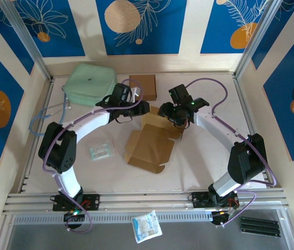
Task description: Fold the paper box
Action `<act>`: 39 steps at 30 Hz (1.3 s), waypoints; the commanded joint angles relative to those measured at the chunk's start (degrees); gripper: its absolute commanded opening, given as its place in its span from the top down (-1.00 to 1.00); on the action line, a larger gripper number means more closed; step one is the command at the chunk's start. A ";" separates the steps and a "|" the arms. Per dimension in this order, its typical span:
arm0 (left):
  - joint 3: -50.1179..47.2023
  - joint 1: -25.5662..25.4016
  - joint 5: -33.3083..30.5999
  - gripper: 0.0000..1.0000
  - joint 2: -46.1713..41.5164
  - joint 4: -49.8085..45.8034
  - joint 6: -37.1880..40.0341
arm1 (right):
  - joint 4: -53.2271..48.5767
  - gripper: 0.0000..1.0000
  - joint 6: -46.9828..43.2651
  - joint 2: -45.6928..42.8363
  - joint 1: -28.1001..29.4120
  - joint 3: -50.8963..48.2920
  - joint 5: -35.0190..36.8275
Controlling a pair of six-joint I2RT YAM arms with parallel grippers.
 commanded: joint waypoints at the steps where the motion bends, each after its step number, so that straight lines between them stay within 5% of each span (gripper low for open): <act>1: -2.04 -1.52 0.35 0.03 -1.82 0.34 -1.67 | -0.72 -0.26 -2.10 0.38 -0.73 1.45 -0.15; 13: -4.85 -2.73 -1.51 0.03 -2.64 2.70 -3.45 | -8.65 -0.58 -5.32 -8.33 2.40 0.61 4.14; 22: -4.62 -2.77 -1.75 0.03 -2.35 2.30 -3.13 | -0.64 -0.62 4.28 -22.24 9.09 -20.29 8.46; 31: -4.89 -2.72 -2.13 0.04 -2.98 1.65 -2.29 | 7.30 -0.96 5.08 -12.53 9.82 -24.41 18.03; 39: -4.57 -2.73 -2.42 0.04 -2.99 0.96 -1.78 | 13.50 -0.98 6.27 -5.35 8.46 -23.17 17.74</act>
